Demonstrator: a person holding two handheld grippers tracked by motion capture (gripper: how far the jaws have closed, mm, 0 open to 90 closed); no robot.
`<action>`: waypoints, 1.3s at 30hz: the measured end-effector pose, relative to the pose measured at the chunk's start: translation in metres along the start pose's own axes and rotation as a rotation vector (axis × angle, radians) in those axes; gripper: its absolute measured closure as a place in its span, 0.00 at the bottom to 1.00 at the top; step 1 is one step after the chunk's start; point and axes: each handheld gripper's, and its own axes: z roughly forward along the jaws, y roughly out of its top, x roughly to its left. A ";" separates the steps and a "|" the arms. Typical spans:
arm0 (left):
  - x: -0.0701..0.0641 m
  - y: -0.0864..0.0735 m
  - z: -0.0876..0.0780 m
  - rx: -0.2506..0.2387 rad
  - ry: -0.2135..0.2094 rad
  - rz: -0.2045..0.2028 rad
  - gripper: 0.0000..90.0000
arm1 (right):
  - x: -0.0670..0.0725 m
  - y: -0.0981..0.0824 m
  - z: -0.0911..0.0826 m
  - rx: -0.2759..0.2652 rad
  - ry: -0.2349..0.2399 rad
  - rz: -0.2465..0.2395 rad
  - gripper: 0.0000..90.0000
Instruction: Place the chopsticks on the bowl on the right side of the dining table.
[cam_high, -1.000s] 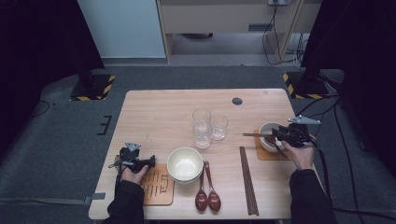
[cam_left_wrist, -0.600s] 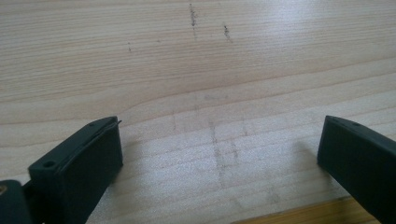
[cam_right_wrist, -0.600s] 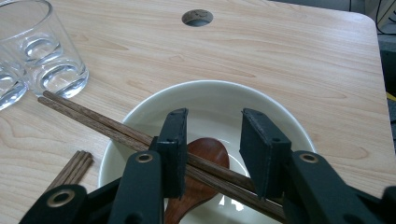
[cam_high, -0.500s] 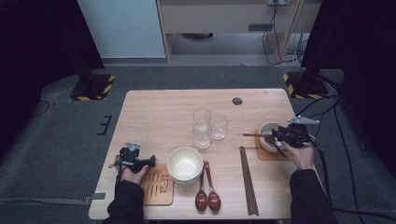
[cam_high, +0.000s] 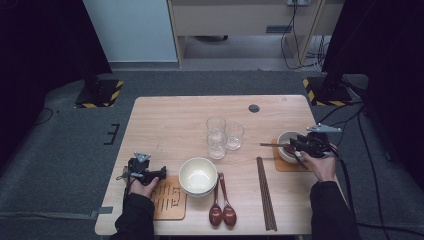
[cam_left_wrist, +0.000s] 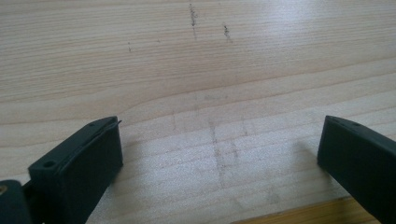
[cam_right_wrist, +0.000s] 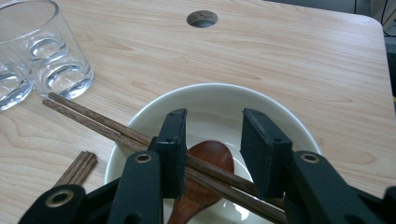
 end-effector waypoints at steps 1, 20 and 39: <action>0.000 0.000 0.000 0.000 0.000 0.000 0.00 | 0.001 0.001 0.001 0.000 0.004 0.002 0.67; 0.000 0.000 0.000 0.000 0.000 0.000 0.00 | 0.005 0.003 0.008 0.023 0.028 -0.012 0.65; 0.000 0.000 0.000 0.000 0.000 0.000 0.00 | 0.004 0.007 -0.001 -0.012 0.043 -0.014 0.62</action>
